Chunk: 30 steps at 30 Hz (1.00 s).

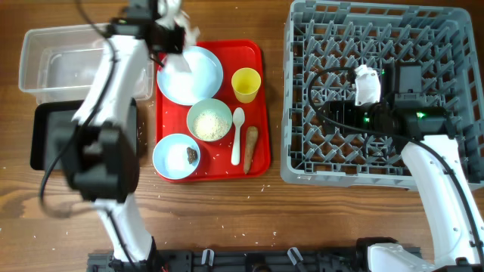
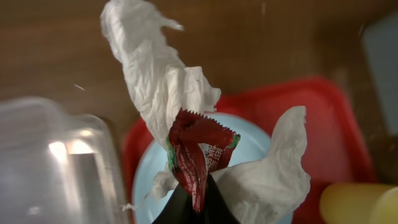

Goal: Sort waste into correct bins and load items into the dishwasher rack
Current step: 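Drop the tissue and wrapper into the clear plastic bin, then grasp the yellow cup with the left gripper and lift it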

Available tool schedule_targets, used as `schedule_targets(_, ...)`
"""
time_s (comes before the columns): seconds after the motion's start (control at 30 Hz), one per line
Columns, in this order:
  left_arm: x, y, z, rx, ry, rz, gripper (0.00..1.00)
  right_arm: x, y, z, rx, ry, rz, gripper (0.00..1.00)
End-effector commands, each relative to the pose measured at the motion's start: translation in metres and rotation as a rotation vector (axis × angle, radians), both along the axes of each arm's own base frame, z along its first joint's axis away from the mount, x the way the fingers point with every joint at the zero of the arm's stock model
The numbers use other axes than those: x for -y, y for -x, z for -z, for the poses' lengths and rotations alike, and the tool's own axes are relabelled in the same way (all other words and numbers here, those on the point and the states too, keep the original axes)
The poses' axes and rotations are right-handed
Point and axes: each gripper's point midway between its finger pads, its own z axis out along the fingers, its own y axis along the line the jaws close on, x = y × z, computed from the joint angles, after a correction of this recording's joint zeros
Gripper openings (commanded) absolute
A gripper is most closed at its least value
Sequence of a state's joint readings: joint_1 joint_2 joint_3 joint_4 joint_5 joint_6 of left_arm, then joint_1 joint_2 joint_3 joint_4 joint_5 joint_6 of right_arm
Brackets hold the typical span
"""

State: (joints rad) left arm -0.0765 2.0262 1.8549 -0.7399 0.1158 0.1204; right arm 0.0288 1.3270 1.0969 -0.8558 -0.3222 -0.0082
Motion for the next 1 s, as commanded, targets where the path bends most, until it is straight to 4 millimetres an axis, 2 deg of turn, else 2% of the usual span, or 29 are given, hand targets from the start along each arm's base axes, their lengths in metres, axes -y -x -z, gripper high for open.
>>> schedule_targets(0.0,-0.066,0.008,-0.057,0.083,0.007,-0.259,0.04,-0.004,-0.003,-0.005,0.004,-0.026,-0.001,1.0)
schedule_targets(0.1,-0.115,0.015,-0.04,0.025,0.035,-0.45,0.04,-0.004,-0.003,-0.005,0.005,-0.027,0.0,1.0)
schedule_targets(0.17,-0.149,0.014,-0.022,-0.005,0.094,-0.594,0.04,-0.004,-0.004,-0.005,0.004,-0.029,0.004,1.0)
schedule_targets(0.23,-0.174,0.013,0.001,-0.041,0.147,-0.715,0.04,-0.004,-0.004,-0.005,0.004,-0.03,0.005,1.0)
schedule_targets(0.33,-0.195,0.015,0.035,-0.103,0.162,-0.79,0.05,-0.004,-0.004,-0.005,-0.002,-0.038,0.022,1.0)
schedule_targets(0.37,-0.202,0.011,0.051,-0.114,0.161,-0.802,0.31,-0.004,-0.004,-0.005,-0.001,-0.038,0.021,1.0)
schedule_targets(0.4,-0.205,0.005,0.057,-0.102,0.162,-0.803,0.59,-0.004,-0.004,-0.005,-0.001,-0.038,0.021,1.0)
schedule_targets(0.47,-0.206,-0.001,0.054,-0.075,0.167,-0.801,0.84,-0.004,-0.004,-0.005,0.0,-0.038,0.021,1.0)
schedule_targets(0.5,-0.207,-0.003,0.052,-0.061,0.169,-0.799,1.0,-0.004,-0.004,-0.005,0.0,-0.038,0.02,1.0)
schedule_targets(0.53,-0.207,-0.006,0.047,-0.044,0.175,-0.795,1.0,-0.004,-0.004,-0.005,-0.001,-0.038,0.021,1.0)
schedule_targets(0.63,-0.193,-0.01,0.026,-0.012,0.246,-0.733,1.0,-0.004,-0.004,-0.005,-0.001,-0.039,0.021,1.0)
schedule_targets(0.7,-0.176,-0.009,0.004,0.004,0.317,-0.667,1.0,-0.004,-0.004,-0.005,-0.001,-0.039,0.021,1.0)
schedule_targets(0.77,-0.148,0.002,-0.027,0.008,0.357,-0.508,1.0,-0.004,-0.004,-0.005,-0.001,-0.038,0.021,1.0)
schedule_targets(0.83,-0.115,0.017,-0.044,-0.015,0.364,-0.376,1.0,-0.004,-0.004,-0.005,0.0,-0.038,0.021,1.0)
schedule_targets(0.9,-0.081,0.035,-0.044,-0.082,0.337,-0.281,1.0,-0.004,-0.005,-0.005,0.003,-0.038,0.02,1.0)
schedule_targets(0.97,-0.039,0.051,-0.031,-0.175,0.311,-0.184,1.0,-0.004,-0.006,-0.006,0.01,-0.038,0.02,1.0)
